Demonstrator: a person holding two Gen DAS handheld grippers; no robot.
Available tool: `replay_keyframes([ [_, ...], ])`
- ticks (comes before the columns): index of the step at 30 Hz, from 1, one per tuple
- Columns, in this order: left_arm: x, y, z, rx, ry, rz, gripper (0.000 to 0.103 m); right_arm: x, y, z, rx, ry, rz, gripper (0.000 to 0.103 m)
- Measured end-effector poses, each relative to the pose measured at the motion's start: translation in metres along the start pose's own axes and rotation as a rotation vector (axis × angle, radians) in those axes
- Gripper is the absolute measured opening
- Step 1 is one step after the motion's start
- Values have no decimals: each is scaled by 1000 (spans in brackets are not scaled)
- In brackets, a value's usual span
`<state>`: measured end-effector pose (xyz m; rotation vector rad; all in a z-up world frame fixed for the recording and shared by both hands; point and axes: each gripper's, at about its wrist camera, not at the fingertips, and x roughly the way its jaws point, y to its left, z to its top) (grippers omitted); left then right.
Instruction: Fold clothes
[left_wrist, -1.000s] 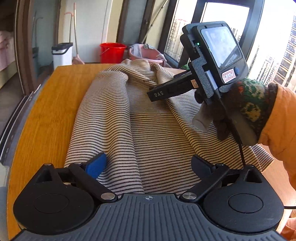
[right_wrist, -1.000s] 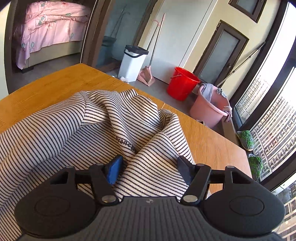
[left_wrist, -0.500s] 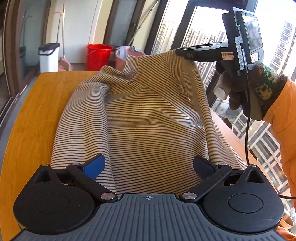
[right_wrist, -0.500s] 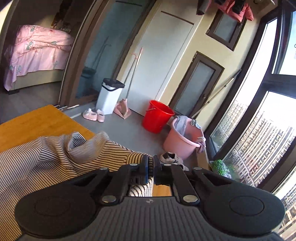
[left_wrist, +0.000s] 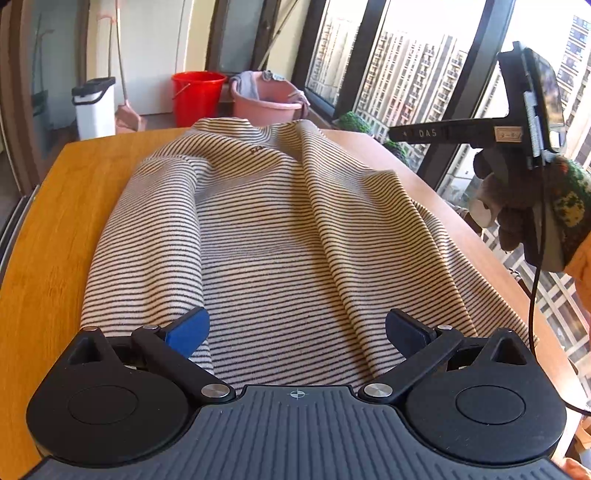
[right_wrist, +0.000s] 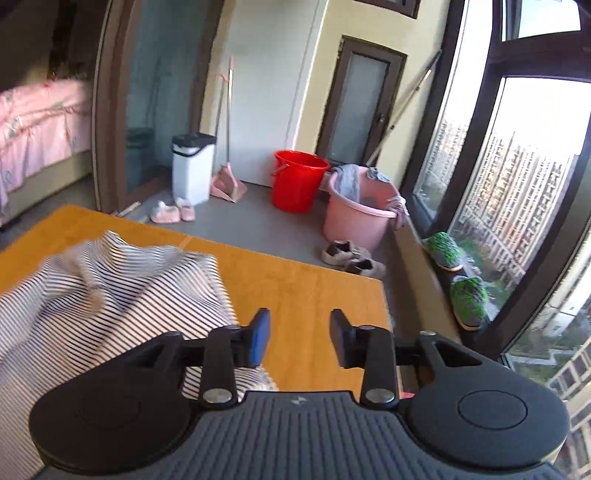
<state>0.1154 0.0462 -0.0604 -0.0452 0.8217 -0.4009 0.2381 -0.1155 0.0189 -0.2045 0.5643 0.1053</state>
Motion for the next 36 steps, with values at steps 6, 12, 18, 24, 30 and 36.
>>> replay_keyframes([
  [6,5,-11,-9,44,19,33,103,23,71,2,-25,35,104,65],
  [12,1,-7,-13,44,17,12,103,50,84,-9,-129,88,31,16],
  [18,-3,5,-11,6,8,-14,103,18,33,1,-137,2,-92,5],
  [24,0,10,-5,-3,6,3,103,22,-14,-15,-68,5,-116,26],
  [30,-3,14,1,-4,20,0,103,15,-21,-31,-82,39,-199,52],
  [36,-10,11,0,14,-8,-17,103,-14,-20,-40,-75,-26,-240,65],
])
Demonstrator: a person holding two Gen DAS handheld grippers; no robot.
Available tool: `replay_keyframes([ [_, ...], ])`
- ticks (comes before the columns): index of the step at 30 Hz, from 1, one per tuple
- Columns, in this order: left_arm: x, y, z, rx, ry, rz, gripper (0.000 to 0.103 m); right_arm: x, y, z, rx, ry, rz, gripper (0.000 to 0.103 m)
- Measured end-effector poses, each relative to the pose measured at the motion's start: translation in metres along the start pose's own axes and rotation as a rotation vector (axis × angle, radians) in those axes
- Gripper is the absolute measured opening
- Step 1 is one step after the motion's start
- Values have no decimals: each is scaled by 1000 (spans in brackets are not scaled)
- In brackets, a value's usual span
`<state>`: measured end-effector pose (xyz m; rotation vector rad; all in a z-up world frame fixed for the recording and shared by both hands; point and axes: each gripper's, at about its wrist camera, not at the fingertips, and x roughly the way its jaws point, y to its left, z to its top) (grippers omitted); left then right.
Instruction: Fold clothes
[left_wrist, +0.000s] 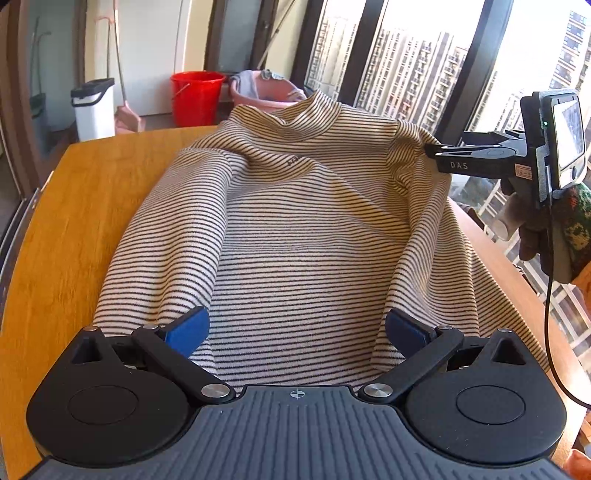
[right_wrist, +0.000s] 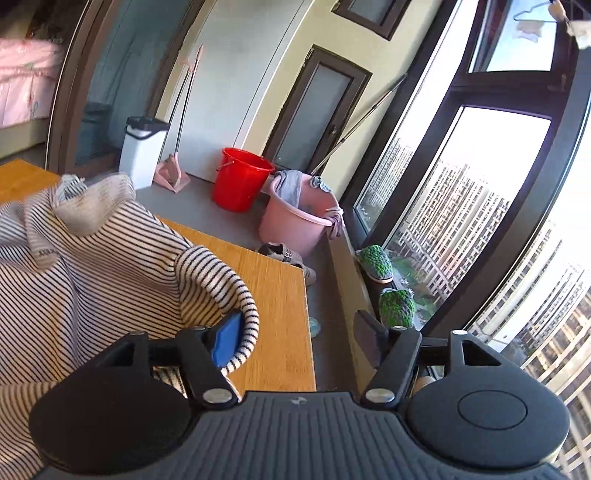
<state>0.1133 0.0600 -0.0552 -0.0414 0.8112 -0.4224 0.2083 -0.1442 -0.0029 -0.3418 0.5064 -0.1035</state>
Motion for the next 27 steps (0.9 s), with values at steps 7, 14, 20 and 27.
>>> replay_keyframes([
  [7,10,-2,4,6,1,24,103,-58,12,-2,163,-34,426,65],
  [14,12,-5,-5,35,-2,41,103,-54,41,-54,172,144,557,79],
  [20,4,-8,-15,59,15,34,103,-66,55,-64,119,168,653,103],
  [27,-22,-17,-37,75,39,27,103,-93,66,-71,71,161,691,103],
])
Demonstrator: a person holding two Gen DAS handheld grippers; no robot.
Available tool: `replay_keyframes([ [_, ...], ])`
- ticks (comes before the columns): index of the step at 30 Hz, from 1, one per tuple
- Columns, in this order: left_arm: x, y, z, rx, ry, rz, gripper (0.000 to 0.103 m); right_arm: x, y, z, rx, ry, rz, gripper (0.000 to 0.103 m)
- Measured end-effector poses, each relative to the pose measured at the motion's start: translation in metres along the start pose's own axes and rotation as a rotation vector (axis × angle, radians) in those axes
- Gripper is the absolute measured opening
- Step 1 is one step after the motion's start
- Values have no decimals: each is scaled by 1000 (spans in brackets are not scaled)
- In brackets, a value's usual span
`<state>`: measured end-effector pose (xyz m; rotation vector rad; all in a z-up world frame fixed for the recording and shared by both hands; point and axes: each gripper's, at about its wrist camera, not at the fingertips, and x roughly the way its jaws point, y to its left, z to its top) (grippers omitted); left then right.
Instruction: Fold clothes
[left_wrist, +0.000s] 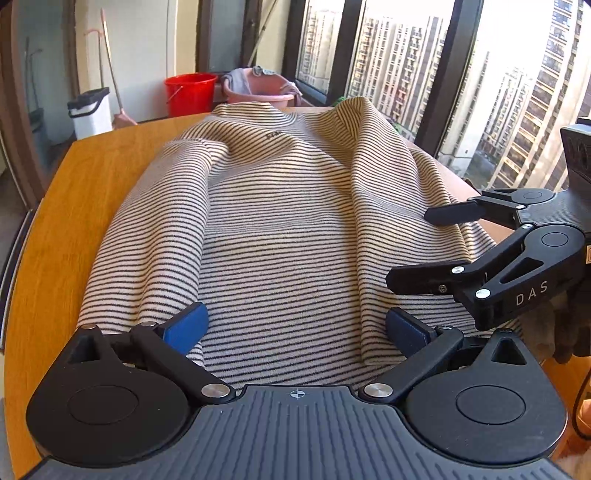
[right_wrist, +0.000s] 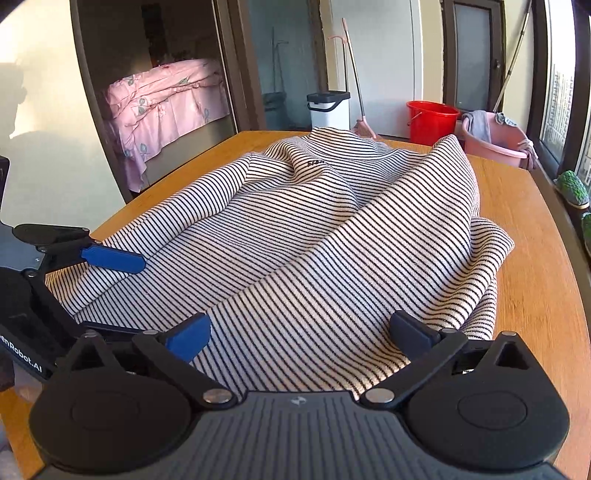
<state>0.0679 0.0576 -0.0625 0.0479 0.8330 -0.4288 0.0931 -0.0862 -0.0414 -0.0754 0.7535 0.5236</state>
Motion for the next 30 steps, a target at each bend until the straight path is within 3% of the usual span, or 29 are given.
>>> replay_keyframes([
  [6,-26,-8,-23,51,9,-45,103,-15,30,-15,-73,41,-16,103],
  [10,-45,2,-20,71,-68,-4,103,-16,36,-17,-79,38,-36,103],
  [14,-58,26,-15,18,-107,94,103,-16,35,-18,-76,28,-32,103],
  [16,-55,37,-15,-3,-80,118,95,-17,32,-20,-76,23,-33,103],
  [18,-48,42,-17,-5,-48,126,75,-17,32,-20,-76,20,-34,103],
  [20,-39,45,-19,-2,-27,138,71,-16,31,-20,-76,19,-34,103],
  [26,-40,70,-5,-10,-80,206,31,-17,30,-21,-73,16,-35,103],
  [30,-54,89,15,-35,-161,310,20,-24,32,-19,-73,-32,-51,103],
])
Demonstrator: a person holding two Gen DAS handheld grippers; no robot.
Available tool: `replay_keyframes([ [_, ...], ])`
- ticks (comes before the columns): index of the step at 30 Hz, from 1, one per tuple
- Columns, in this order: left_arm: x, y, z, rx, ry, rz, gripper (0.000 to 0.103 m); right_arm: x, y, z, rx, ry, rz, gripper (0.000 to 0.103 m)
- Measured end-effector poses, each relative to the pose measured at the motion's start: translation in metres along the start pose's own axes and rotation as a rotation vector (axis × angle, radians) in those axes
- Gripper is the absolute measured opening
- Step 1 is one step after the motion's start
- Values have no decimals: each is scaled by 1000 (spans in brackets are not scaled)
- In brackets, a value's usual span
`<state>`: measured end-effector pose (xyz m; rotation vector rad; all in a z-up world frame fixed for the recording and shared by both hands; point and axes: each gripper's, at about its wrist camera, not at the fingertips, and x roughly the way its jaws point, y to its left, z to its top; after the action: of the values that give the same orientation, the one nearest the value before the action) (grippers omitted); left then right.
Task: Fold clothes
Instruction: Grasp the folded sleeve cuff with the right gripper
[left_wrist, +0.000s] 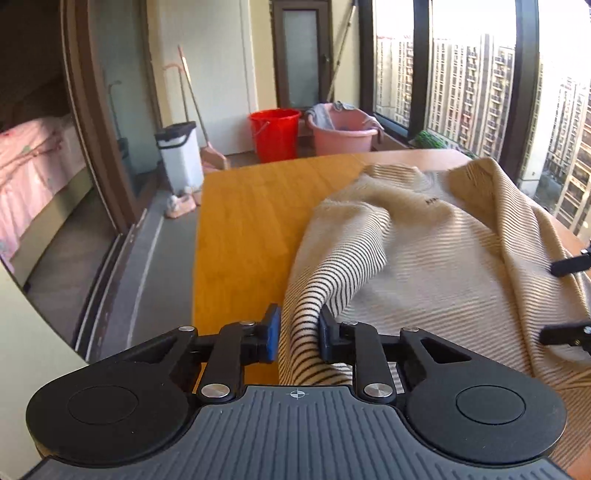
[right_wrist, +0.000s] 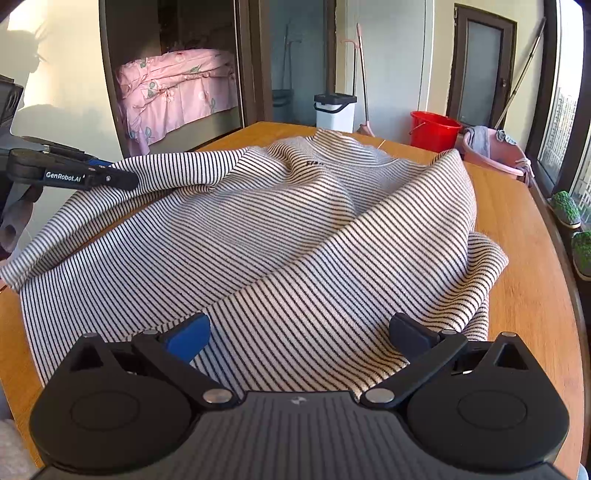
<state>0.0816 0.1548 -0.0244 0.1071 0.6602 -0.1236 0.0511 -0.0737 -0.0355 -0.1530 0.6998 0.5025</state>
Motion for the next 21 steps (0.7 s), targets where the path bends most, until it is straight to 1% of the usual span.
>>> replay_keyframes([
  [2,-1,3,12,-15,-36,4,19,-13,-2,15,-19,-83,-1,102],
  [3,-2,4,18,-22,-54,3,19,-19,-3,23,-29,-124,-3,99],
  [6,0,-2,33,-15,-107,4,19,-22,-15,66,-95,-207,-97,84],
  [7,2,-4,37,-26,-118,-2,19,-11,-24,80,-103,-194,-125,80],
  [8,4,-5,41,-40,-128,-11,19,-1,-33,95,-110,-182,-153,77],
  [9,6,-6,42,-54,-126,-45,19,10,-42,110,-117,-168,-180,74],
  [11,10,-14,41,-67,-105,-138,21,46,-65,130,-84,-91,-207,72],
  [12,13,-21,39,-63,-89,-191,25,63,-75,136,-58,-58,-214,72],
  [13,16,-30,35,-45,-68,-236,26,81,-86,138,-31,-22,-234,72],
  [14,18,-39,30,-29,-48,-276,31,100,-96,140,-4,14,-253,72],
  [15,21,-47,24,-16,-28,-315,41,114,-105,139,18,53,-261,71],
  [16,24,-55,19,-2,-8,-354,46,125,-110,136,38,87,-255,43],
  [17,28,-61,15,2,9,-383,56,130,-114,134,67,109,-223,20],
  [18,33,-66,12,3,26,-410,65,134,-116,132,94,128,-193,12],
  [19,39,-67,9,1,38,-417,70,124,-112,135,89,83,-185,12],
  [20,45,-67,6,-2,49,-418,78,114,-108,137,83,39,-176,12],
  [21,49,-68,4,-8,57,-409,83,104,-104,140,78,-7,-168,11],
])
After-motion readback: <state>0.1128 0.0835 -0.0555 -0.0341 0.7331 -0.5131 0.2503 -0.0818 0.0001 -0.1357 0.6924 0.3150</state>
